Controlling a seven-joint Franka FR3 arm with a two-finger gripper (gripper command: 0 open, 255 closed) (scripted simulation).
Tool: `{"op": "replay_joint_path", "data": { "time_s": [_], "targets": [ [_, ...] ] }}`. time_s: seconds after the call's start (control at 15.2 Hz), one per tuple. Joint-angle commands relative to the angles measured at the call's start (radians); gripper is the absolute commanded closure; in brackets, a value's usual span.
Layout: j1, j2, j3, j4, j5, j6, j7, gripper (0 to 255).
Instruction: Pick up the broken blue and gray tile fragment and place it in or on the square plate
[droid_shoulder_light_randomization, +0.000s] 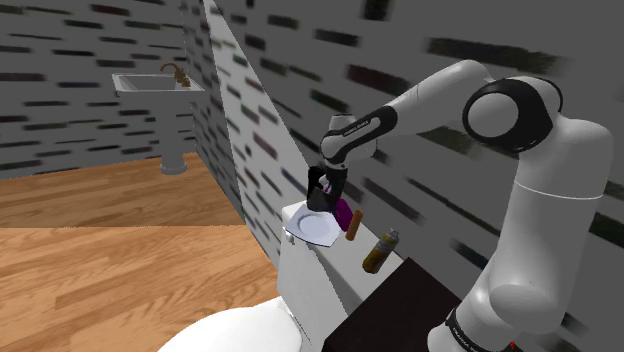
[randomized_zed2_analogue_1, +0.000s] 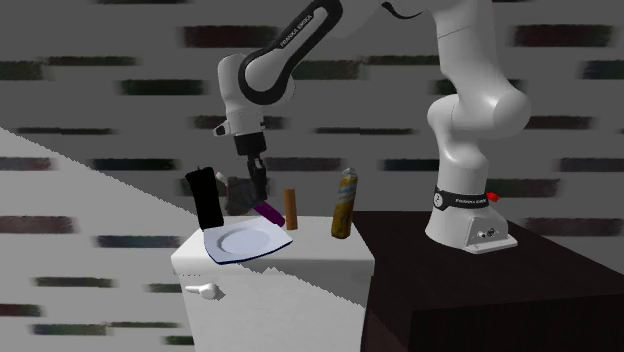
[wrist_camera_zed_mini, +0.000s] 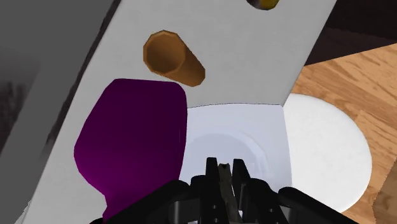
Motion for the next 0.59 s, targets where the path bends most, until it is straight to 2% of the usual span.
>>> {"op": "replay_joint_path", "data": {
  "time_s": [0.0,0.53],
  "targets": [
    [-0.001,0.049,0.006,0.052,0.011,-0.003,-0.001,255],
    [-0.008,0.125,0.015,0.039,0.032,0.084,-0.017,255]
  ]
}}
